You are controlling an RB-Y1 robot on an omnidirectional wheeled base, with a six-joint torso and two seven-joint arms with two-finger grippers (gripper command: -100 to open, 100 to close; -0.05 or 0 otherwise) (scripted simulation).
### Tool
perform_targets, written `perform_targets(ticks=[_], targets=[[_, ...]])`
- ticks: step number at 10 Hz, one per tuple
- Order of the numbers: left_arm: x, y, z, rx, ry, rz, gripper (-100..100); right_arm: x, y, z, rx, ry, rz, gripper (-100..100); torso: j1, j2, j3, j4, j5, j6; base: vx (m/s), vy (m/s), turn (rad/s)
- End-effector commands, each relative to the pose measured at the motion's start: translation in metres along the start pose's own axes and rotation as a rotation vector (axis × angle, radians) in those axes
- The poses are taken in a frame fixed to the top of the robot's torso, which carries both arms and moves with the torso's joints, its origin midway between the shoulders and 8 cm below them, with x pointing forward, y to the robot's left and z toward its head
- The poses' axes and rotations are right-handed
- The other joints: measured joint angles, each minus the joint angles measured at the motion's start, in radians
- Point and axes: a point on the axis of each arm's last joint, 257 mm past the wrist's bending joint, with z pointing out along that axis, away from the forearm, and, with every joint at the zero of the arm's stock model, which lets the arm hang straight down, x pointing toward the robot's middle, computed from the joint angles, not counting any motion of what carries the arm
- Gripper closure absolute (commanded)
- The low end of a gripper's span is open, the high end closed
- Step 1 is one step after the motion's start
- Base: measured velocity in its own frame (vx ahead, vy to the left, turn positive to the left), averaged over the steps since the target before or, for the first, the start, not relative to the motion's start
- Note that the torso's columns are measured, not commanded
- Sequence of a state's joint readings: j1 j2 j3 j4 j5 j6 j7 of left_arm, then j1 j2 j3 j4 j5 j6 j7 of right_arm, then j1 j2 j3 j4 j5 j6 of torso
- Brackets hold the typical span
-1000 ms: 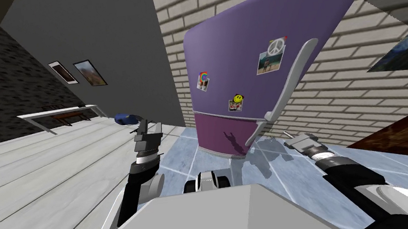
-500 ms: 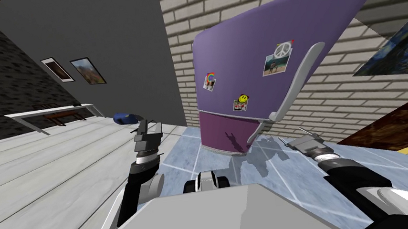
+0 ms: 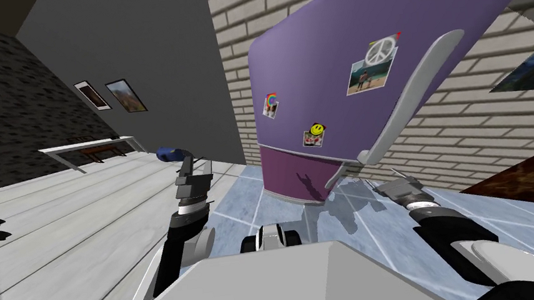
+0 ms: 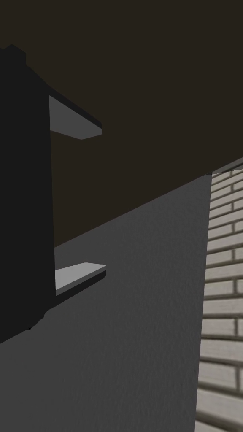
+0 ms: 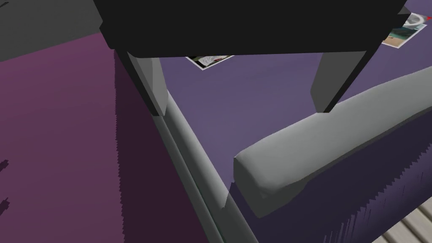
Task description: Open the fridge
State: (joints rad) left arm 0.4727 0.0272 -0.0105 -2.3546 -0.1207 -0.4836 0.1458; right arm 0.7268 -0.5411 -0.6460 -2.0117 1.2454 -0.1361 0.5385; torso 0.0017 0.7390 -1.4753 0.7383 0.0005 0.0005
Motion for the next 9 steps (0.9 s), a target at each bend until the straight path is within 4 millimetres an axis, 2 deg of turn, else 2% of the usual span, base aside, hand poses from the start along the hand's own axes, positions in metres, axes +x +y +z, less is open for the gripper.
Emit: perform_targets(ticks=[1, 9], targets=[[0.000, 0.000, 0.000, 0.000, 0.000, 0.000, 0, 0.005, 0.002, 0.003, 0.026, 0.028, -0.028, -100, -0.001, -0.001, -0.001, 0.000, 0.000, -0.001, -0.004, -0.047, 0.119], [0.000, 0.000, 0.000, 0.000, 0.000, 0.000, 0, 0.016, -0.001, 0.006, 0.126, 0.098, -0.108, -100, -0.001, -0.002, -0.001, -0.001, -0.001, 0.000, -0.003, -0.053, 0.072]])
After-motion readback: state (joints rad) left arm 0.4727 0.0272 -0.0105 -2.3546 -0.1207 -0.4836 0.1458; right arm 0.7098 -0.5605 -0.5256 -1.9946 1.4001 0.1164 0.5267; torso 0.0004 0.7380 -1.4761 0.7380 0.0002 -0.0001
